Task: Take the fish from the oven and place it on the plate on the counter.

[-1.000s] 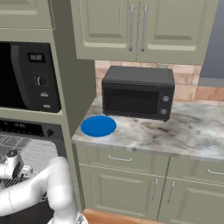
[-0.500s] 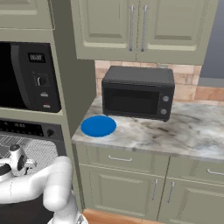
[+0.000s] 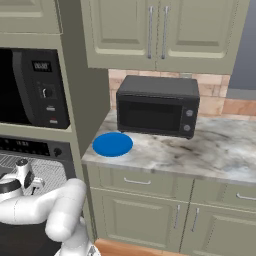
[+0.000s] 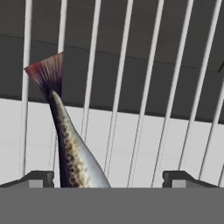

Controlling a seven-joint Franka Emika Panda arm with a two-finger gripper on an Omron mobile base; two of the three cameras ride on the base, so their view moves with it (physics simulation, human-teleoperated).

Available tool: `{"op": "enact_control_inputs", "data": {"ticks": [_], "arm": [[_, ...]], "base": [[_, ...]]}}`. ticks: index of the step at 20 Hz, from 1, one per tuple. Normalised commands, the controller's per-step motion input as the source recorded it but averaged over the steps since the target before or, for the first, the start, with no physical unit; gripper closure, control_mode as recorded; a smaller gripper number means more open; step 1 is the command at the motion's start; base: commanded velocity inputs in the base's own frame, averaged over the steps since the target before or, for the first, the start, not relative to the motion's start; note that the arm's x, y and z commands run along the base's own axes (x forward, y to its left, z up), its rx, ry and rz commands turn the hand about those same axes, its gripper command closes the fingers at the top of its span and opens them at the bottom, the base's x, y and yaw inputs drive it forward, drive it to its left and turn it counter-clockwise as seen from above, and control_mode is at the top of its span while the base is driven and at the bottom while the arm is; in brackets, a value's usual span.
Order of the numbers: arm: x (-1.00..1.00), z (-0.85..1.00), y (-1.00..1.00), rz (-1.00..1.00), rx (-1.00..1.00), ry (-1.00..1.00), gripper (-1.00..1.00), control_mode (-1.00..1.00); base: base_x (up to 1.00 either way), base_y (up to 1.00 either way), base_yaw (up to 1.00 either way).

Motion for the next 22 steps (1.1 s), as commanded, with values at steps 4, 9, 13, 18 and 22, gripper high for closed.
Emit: {"op": "enact_control_inputs", "data": {"ticks": [4,9,13,18,22], "arm": [[-0.19,-1.0,0.13,0.0,0.0,0.15,1.0,-1.0],[-0.37,-1.0,0.11,0.0,-0.1,0.08,1.0,-1.0],[-0.41,-0.95,0.06,0.0,-0.1,0.08,1.0,-1.0],[-0.61,-0.74,0.01,0.01,-0.06,0.05,1.0,-1.0],[-0.58,-0.46,0.0,0.03,-0.02,0.04,1.0,-1.0]], "base": [[0.0,0.0,0.0],[0.0,0.0,0.0],[0.0,0.0,0.0],[0.0,0.0,0.0],[0.0,0.0,0.0]]}}
